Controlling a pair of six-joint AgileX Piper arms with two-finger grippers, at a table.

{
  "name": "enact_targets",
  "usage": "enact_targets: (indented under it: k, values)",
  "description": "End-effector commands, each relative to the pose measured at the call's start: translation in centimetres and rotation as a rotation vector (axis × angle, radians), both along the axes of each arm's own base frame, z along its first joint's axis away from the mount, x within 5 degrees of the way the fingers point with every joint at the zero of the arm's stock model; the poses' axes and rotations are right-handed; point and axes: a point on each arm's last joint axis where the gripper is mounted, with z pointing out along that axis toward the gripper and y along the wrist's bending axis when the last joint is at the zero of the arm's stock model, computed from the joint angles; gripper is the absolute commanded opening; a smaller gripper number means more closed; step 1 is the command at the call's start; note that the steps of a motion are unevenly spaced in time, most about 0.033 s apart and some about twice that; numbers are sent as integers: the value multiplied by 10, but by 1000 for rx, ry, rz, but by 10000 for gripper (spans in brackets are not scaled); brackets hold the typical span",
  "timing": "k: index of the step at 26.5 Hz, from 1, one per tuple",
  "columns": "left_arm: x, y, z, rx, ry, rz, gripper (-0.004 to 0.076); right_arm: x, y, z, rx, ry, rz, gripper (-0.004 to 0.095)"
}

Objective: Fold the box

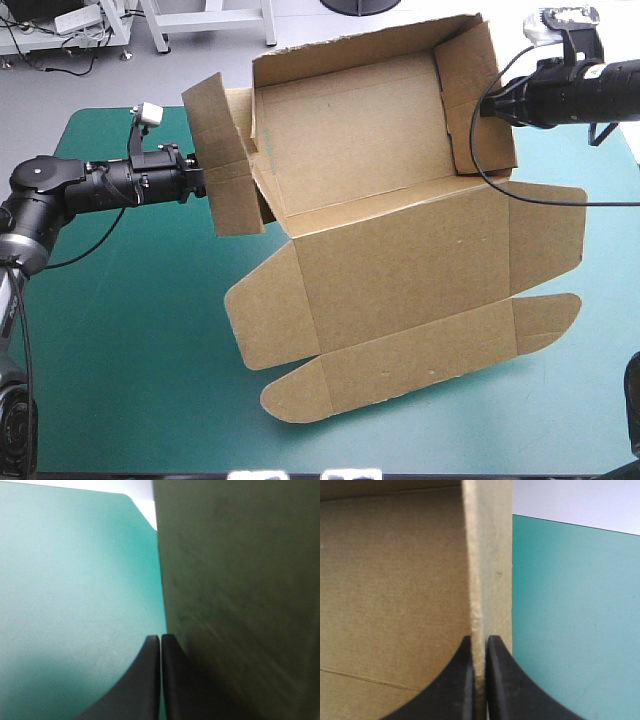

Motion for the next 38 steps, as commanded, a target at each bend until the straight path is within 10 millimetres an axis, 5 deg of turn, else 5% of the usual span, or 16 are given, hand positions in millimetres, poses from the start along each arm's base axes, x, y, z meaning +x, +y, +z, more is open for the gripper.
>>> enact_targets:
  k: [1,23,38]
  values:
    - [-17,-5,30,-100,-77,-69,-6,-17,4,22,55,-70,10,-23]
    - [-32,-15,53,-112,-110,-98,15,-16,2,21,43,-68,-6,-23]
    - [-47,-18,65,-121,-141,-109,377,-16,1,21,37,-63,-16,-24]
